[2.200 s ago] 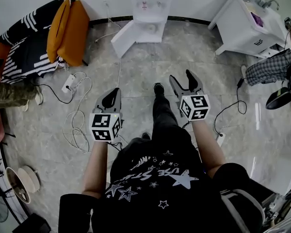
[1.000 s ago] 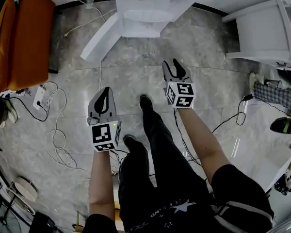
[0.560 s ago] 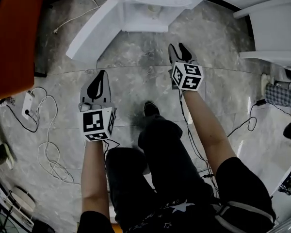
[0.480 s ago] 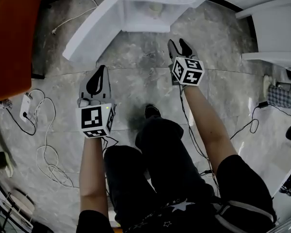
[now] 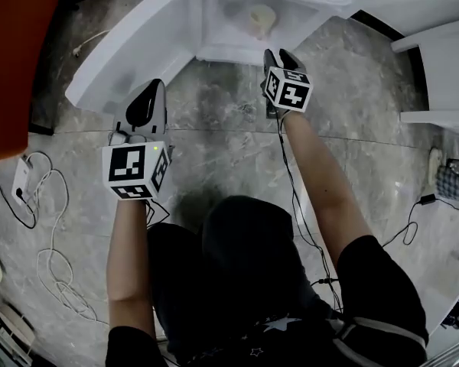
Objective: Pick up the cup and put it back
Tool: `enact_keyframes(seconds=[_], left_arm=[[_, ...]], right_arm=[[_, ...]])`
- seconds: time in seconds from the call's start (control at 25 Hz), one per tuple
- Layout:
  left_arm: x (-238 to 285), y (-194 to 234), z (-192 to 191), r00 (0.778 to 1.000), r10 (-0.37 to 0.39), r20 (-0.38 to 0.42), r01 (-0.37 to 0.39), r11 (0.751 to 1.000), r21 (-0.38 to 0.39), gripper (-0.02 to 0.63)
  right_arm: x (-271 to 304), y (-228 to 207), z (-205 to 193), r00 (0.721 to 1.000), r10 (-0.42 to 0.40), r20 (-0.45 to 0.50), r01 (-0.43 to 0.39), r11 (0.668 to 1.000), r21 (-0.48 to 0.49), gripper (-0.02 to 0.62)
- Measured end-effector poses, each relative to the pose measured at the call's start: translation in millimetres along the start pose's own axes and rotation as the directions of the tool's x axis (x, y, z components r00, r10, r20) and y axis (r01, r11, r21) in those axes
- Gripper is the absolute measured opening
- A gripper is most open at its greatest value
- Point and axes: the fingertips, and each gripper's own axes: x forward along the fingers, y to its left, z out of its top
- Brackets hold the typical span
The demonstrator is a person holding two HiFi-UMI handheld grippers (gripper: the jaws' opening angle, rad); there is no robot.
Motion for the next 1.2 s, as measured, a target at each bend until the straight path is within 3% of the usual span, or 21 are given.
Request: enact_keyframes(seconds=[0.08, 0.28, 0.44, 0.72, 0.76, 0.8, 1.2], left_arm=[[9.0, 4.8, -7.6, 1.0, 0.008, 0.0, -0.008, 1.0, 0.001, 0.011], [25.9, 8.3, -18.3, 1.0, 0.009, -0.005, -0.009, 1.0, -0.007, 0.011], [29.5, 10.9, -25.7, 1.0, 0.014, -0.012, -0.014, 0.999, -0.033, 0.011], [23.3, 17.3, -33.9, 0.999, 0.027, -0.017, -0.028, 0.999, -0.034, 0.011], [22.0, 18.2, -34.7, 0.999, 0.03, -0.018, -0.031, 0.999, -0.032, 0.011], [20.8, 18.9, -35.7, 0.999, 0.033, -0.021, -0.034, 0.999, -0.027, 0.011], [6.5, 12.9, -34.9, 1.0, 0.006, -0.019, -0.007, 1.0, -0.014, 0.011]], right_arm=[[19.4, -4.2, -7.0, 1.0, -0.02, -0.011, 0.02, 1.0, -0.005, 0.135], [56.1, 0.3, -8.4, 1.0, 0.021, -0.001, -0.021, 1.0, 0.012, 0.201], [79.0, -1.0, -6.4, 1.0, 0.002, -0.003, -0.002, 1.0, 0.003, 0.196], [101.3, -6.6, -5.2, 0.998, -0.067, -0.013, 0.067, 0.998, -0.003, 0.145], [102.2, -7.8, -5.5, 0.997, -0.071, -0.022, 0.071, 0.997, 0.002, 0.124], [102.3, -9.1, -6.2, 0.997, -0.075, -0.035, 0.075, 0.997, 0.006, 0.061], [73.3, -0.3, 8.9, 0.999, -0.036, -0.019, 0.035, 0.996, -0.082, 0.043]])
